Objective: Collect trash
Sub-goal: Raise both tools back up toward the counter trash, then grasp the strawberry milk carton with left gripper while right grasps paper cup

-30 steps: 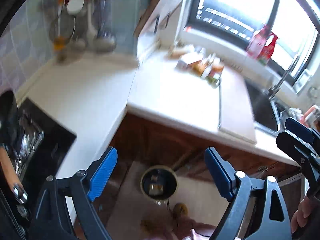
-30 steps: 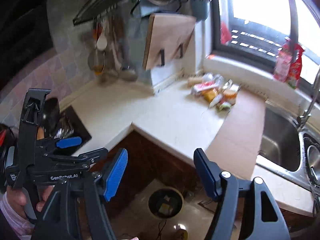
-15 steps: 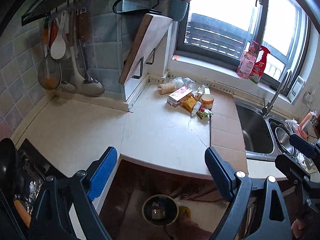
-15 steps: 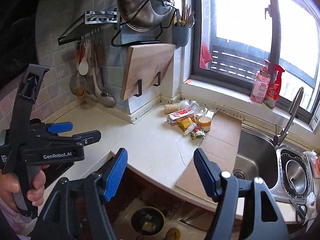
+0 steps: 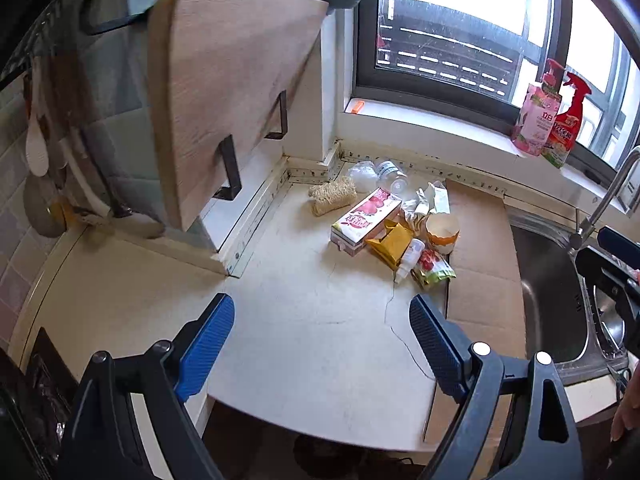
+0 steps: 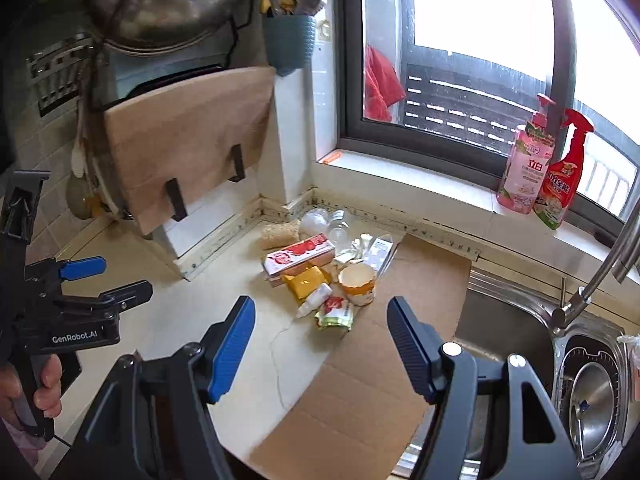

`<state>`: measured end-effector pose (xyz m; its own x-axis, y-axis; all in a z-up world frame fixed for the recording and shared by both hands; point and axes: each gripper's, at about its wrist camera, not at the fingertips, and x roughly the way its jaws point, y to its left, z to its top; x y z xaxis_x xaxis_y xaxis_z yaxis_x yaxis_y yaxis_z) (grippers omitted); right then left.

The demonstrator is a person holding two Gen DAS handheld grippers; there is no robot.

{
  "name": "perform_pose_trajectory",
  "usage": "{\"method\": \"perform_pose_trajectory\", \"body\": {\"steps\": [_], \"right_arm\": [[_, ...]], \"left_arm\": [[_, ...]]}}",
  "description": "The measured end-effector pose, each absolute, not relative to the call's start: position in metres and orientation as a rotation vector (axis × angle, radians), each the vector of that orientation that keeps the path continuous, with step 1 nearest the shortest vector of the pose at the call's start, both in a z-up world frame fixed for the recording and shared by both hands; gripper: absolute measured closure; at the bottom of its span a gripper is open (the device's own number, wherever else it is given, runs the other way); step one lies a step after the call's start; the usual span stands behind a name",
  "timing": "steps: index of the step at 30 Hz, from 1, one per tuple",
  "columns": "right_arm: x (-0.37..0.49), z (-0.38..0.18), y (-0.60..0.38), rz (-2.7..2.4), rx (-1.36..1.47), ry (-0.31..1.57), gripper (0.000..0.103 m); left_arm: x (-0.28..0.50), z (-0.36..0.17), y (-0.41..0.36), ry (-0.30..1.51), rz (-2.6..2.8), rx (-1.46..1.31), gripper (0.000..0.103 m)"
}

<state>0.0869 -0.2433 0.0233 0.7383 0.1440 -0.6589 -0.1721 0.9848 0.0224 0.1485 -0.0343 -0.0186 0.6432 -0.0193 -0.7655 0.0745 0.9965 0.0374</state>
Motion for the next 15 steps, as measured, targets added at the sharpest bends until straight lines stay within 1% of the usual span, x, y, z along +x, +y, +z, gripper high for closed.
{"method": "perform_pose_trajectory", "body": {"steps": [5, 8, 10, 15], "right_arm": [[0.171, -0.003, -0.281, 0.193, 0.009, 0.824, 0.035], [0.222, -0.028, -0.301, 0.208, 0.051, 0.903, 0.044], [0.249, -0.047, -0.31, 0.218, 0.082, 0.955, 0.052], [0.287, -0.093, -0.317, 0.271, 0.119, 1.057, 0.054]], "left_arm": [[0.227, -0.049, -0.068, 0.929, -0.028, 0.139, 0.015], [0.269, -0.069, -0.08, 0.963, -0.026, 0.174, 0.015], [0.296, -0.085, -0.087, 0.998, -0.038, 0.187, 0.015], [0.349, -0.125, -0.101, 1.075, -0.096, 0.206, 0.015]]}}
